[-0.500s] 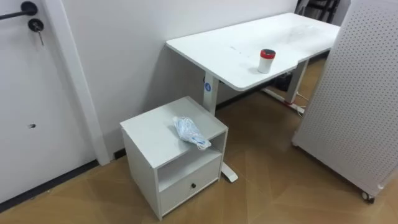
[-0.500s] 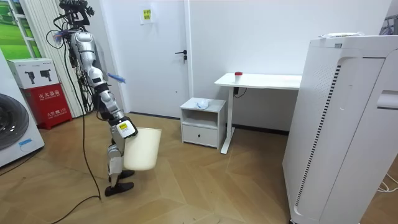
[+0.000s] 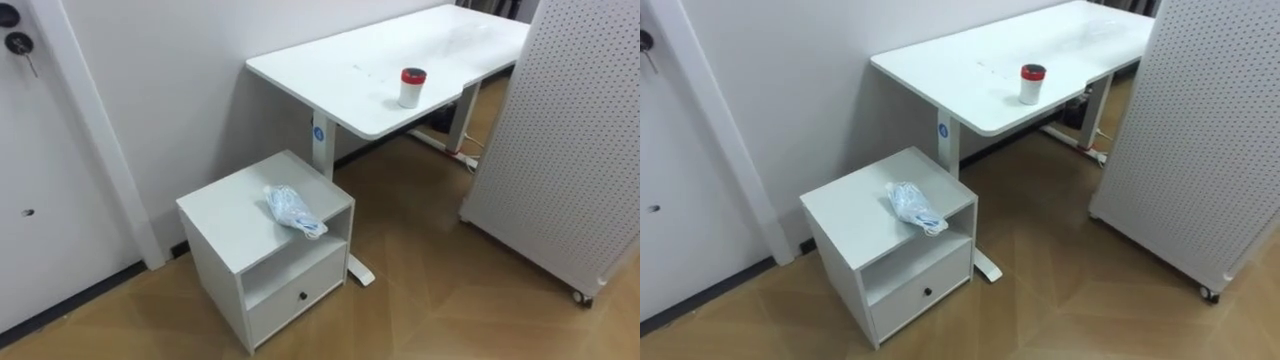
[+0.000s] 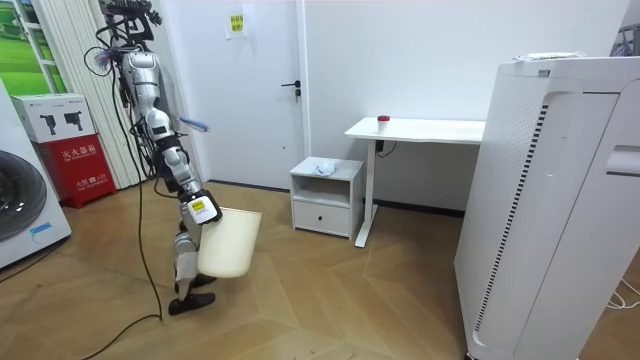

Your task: Pick garbage

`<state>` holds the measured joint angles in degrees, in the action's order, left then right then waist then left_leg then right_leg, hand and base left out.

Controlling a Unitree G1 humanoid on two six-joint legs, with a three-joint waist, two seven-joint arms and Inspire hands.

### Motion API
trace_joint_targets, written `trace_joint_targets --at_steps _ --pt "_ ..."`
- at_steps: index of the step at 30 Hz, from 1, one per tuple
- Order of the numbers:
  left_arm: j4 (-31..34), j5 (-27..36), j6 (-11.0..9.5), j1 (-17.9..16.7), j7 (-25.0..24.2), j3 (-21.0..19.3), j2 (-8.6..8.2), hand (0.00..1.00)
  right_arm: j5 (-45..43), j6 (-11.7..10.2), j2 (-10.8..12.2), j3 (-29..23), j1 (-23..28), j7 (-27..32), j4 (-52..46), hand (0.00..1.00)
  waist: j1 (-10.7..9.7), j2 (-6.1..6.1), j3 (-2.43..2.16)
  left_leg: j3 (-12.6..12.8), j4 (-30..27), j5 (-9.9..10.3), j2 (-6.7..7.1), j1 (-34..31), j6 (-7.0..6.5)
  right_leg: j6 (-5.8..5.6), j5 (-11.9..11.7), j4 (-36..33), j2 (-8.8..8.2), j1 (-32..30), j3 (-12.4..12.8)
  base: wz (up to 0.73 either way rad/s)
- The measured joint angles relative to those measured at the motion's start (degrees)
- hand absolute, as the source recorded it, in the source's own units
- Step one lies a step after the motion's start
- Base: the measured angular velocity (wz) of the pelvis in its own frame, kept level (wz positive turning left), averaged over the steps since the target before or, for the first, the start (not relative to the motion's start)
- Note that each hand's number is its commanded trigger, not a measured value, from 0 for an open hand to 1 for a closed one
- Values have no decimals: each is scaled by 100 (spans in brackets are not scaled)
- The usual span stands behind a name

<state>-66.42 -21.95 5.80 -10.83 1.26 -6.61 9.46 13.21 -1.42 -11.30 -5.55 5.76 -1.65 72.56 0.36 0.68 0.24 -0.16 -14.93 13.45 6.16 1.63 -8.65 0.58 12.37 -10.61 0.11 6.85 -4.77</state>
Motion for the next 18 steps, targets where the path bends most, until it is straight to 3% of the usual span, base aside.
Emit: trace_joint_targets --at_steps 7,12,13,14,15,16,17,18 --pt "-12 -2 15 -67 102 8 -7 0 89 11 -1 180 -15 -7 76 100 6 11 -3 -4 6 4 -4 -13 8 22 15 -17 11 -8 -20 0" --pt "-66 -13 12 -61 73 -65 1 0 -18 -4 2 141 -42 -96 80 100 13 68 -7 24 -409 107 -7 -232 104 139 213 -380 39 -223 -49 -2" --pt "-72 -12 14 -66 58 -133 3 0 -28 -8 1 136 -69 -116 78 100 23 94 -17 131 -677 207 -25 -359 282 172 347 -580 12 -346 -106 -17" --pt "-120 -9 23 -72 49 -157 14 0 -26 -8 1 152 -91 -141 77 100 34 128 0 191 -1038 363 -58 -531 560 199 498 -785 -1 -438 -185 -20" --pt "-124 -9 46 -46 36 -149 12 0 -26 -9 -4 154 -100 -163 76 100 27 135 5 215 -1257 437 -95 -637 690 232 562 -895 -2 -491 -189 -18" --pt "-141 -8 84 -47 7 -140 12 0 -26 -6 -9 172 -120 -174 76 100 19 138 11 341 -1623 556 -204 -805 912 315 717 -1101 -7 -562 -167 -13" --pt "-163 -8 135 -89 -27 -113 20 0 -27 22 -6 195 -132 -178 60 100 11 150 11 399 -1810 612 -264 -839 1009 350 823 -1255 13 -580 -155 -9" --pt "-181 -8 145 -90 -31 -81 19 0 -22 29 -7 193 -135 -181 70 100 -7 159 5 421 -1864 619 -281 -842 1022 372 852 -1298 17 -574 -159 0"
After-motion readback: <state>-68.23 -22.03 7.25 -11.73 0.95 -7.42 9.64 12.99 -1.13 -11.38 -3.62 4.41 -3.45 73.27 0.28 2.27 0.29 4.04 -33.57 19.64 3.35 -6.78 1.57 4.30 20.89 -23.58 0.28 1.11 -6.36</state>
